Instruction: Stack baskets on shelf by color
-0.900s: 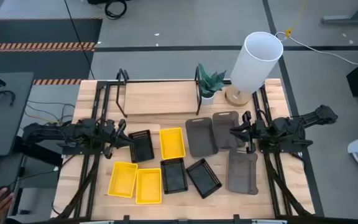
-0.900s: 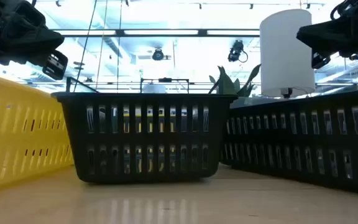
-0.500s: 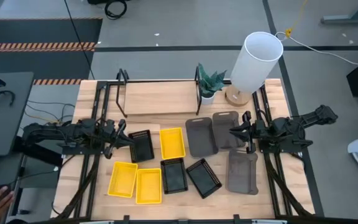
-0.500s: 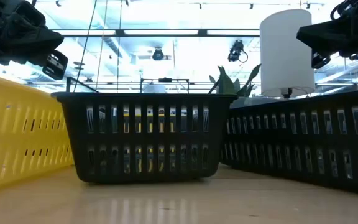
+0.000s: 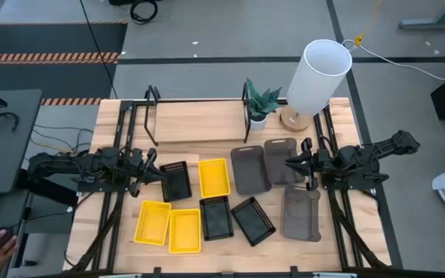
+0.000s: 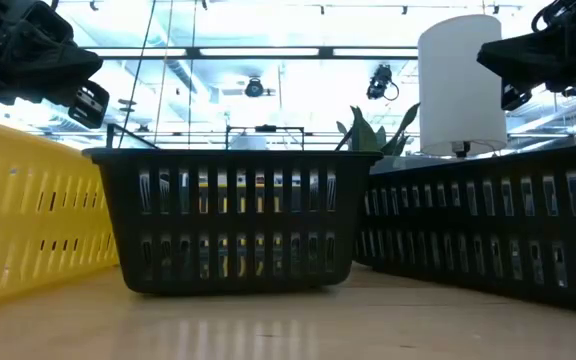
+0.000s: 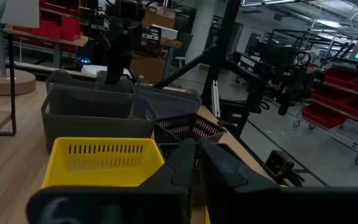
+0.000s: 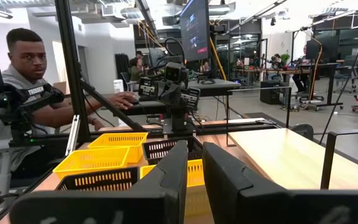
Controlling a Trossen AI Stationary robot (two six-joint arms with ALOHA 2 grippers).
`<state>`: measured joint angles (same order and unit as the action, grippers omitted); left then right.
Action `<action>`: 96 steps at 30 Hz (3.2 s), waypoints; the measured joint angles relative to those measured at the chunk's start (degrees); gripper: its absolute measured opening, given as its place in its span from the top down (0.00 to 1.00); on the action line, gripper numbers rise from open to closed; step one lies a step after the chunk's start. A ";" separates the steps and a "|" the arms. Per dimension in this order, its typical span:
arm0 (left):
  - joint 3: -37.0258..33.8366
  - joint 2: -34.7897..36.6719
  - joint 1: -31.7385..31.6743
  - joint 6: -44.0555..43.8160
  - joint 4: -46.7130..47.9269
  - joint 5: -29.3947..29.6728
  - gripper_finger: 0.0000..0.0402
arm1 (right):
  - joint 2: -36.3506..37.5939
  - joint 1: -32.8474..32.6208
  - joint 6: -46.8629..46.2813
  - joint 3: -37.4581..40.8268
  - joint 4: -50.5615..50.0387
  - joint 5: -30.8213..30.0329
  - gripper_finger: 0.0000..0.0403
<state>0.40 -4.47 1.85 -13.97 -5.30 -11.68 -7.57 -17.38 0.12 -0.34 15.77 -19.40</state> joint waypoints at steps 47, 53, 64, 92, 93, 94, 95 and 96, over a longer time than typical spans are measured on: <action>0.00 -0.02 -0.01 0.01 0.00 0.02 0.92 | -0.02 -0.01 0.00 0.00 0.00 0.00 0.86; 0.00 -0.02 0.00 -0.01 0.00 0.02 0.90 | -0.02 -0.01 0.00 -0.01 0.00 -0.01 0.86; -0.01 0.00 -0.02 0.01 0.00 0.01 0.93 | 0.00 0.02 2.58 -0.01 9.23 -0.01 0.86; 0.01 -0.01 -0.01 0.01 0.00 0.02 0.91 | -14.38 -1.15 -30.98 -15.76 -19.92 8.90 0.86; 0.00 -0.01 -0.01 0.01 0.00 0.02 0.91 | -15.87 -1.70 -31.45 -16.86 -23.14 8.58 0.86; 0.00 -0.02 0.00 0.00 0.00 0.01 0.92 | -17.30 -2.20 -31.91 -17.86 -25.99 8.48 0.86; 0.00 -0.02 0.00 0.00 0.00 0.01 0.92 | -18.75 -2.73 -32.50 -18.96 -28.65 8.33 0.86; -0.02 -0.02 0.00 0.01 0.00 0.00 0.93 | -20.25 -3.22 -33.07 -20.16 -31.06 8.32 0.86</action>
<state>0.38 -4.49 1.85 -13.96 -5.30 -11.68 -27.82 -20.60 -32.95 -20.50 -15.29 -11.08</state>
